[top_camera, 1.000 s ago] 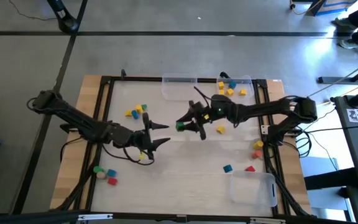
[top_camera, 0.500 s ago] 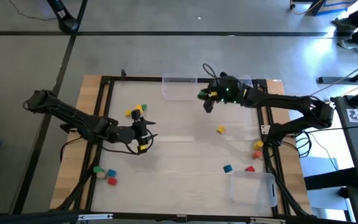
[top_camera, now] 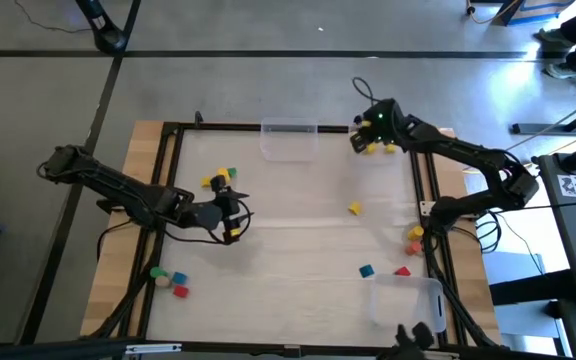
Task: Sort blocks by size
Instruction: Put the green square block into the top right transparent bin, then put the blue square block into the top right transparent bin
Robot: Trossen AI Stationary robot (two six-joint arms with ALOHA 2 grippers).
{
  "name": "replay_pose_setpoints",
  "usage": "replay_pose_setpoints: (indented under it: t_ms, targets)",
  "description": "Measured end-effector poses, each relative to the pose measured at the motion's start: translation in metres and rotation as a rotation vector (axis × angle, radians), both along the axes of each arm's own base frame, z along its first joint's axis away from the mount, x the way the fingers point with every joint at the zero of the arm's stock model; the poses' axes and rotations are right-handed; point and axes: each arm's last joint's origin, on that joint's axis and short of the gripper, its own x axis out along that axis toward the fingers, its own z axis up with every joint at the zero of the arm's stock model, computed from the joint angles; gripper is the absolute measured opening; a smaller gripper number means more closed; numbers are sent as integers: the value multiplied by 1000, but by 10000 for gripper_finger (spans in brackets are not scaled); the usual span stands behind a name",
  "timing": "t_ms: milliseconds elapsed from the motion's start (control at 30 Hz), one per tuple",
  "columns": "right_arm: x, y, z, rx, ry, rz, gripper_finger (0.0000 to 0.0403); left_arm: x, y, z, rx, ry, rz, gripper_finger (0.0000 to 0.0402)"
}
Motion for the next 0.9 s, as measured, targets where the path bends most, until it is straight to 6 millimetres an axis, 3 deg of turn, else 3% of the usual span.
replay_pose_setpoints:
  t_ms: [267,600,733,900]
  targets:
    - [-21,-15,-10,61,64,-84,153,0,0,0,-11,-5,4,225]
    - [-20,-15,-11,67,55,-83,237,0,0,0,-19,-7,6,225]
    - [-10,-8,-10,89,17,-1,253,0,0,0,-16,-5,4,225]
    - [18,17,-8,119,-46,198,257,0,0,0,-15,-4,3,225]
